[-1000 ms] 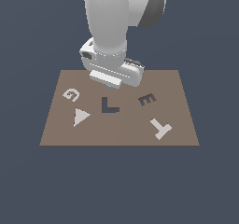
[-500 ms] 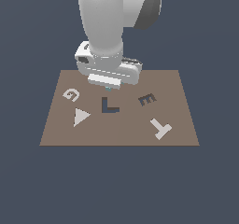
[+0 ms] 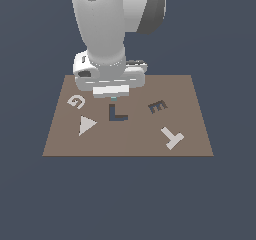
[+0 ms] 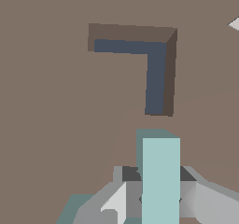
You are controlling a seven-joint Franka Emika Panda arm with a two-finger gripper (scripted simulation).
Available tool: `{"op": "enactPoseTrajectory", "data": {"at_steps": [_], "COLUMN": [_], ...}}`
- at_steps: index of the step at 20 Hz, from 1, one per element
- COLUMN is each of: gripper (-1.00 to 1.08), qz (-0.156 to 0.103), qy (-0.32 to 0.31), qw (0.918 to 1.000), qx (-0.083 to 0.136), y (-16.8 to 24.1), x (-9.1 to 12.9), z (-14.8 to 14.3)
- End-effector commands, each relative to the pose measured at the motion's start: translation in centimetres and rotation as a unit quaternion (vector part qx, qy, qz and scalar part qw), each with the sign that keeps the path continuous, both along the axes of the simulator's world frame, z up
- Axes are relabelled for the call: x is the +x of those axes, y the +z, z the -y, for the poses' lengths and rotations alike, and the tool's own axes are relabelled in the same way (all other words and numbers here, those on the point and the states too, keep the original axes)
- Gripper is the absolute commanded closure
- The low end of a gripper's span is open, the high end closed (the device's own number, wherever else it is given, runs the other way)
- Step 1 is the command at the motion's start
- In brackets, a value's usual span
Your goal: Insert a designated object into the corresponding slot on a board.
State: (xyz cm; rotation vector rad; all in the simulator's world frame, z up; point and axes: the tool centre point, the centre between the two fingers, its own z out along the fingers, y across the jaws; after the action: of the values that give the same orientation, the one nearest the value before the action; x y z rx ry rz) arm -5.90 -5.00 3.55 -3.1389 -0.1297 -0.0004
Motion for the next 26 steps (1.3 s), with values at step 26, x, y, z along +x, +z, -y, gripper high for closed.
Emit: {"op": "enactPoseTrajectory", "data": {"at_steps": [26], "gripper": [1.08], "qz": [0.0], "qy": [0.536], "qw": [0.8444], "qx": [0.0], "y": [0.4], "x": [7.2], "z": [0.2]}}
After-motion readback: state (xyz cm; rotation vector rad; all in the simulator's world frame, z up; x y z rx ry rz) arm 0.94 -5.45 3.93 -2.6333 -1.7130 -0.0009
